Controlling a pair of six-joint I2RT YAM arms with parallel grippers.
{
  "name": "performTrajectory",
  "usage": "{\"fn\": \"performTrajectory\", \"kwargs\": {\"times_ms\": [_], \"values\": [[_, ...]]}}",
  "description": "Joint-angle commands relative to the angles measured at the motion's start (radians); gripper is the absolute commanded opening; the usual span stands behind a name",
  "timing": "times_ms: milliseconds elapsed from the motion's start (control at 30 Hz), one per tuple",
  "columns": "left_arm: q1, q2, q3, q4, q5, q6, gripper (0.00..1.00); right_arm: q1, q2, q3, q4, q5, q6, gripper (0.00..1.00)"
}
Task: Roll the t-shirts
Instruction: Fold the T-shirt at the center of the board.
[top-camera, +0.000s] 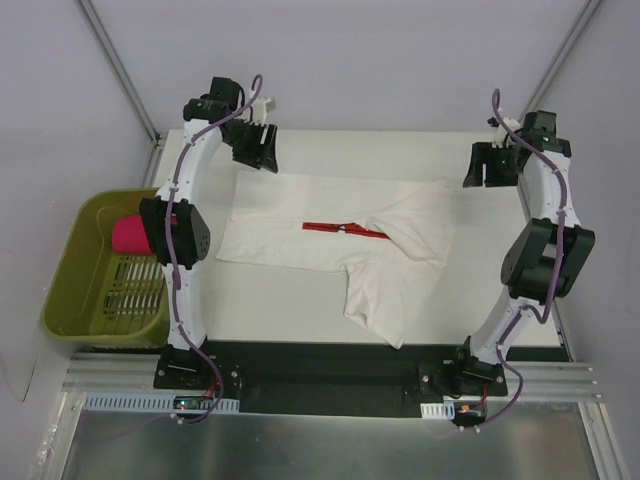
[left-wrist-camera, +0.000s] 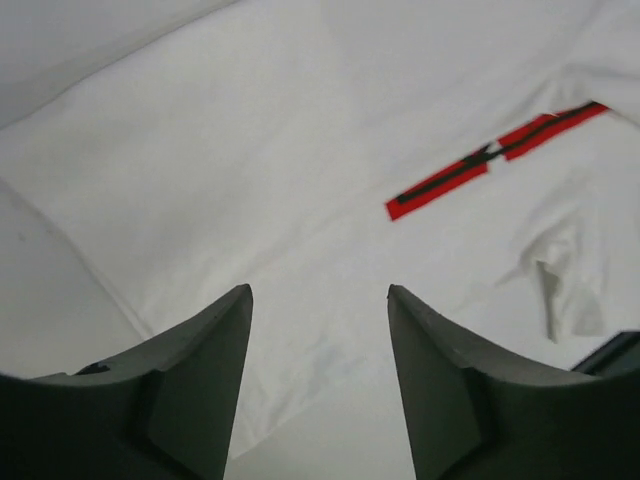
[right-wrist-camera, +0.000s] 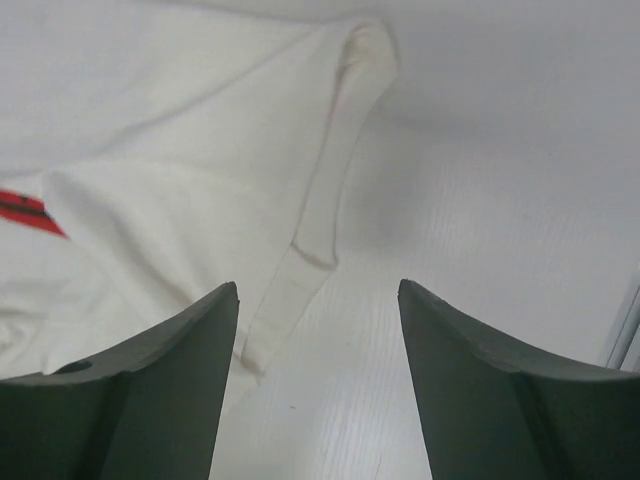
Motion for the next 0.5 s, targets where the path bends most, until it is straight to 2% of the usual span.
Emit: {"fn": "performTrajectory", "kwargs": {"times_ms": [0, 33, 133, 233, 467], "values": [[-0.045, -0.089, -0.020, -0.027, 0.201, -0.077, 0.61, 0.120, -0.169, -0.276, -0.081, -0.091, -0.424, 0.68], [-0.057, -0.093, -0.024, -0.027, 0.214, -0.095, 0.69, 0.139, -0.223, -0.342, -0.073, -0.090, -0.548, 0.68], [-0.088, -0.095, -0.022, -0.022, 0.286, -0.120, 0.78, 0.195, -0.294, -0.496, -0.045, -0.081, -0.677, 0.68], [-0.099, -0.087, -0.018, -0.008, 0.312, -0.130, 0.78, 0.245, -0.311, -0.564, -0.036, -0.073, -0.736, 0.69], [-0.099, -0.093, -0.056, -0.005, 0.277, -0.126, 0.75, 0.335, -0.299, -0.622, -0.029, -0.021, -0.874, 0.69]]}}
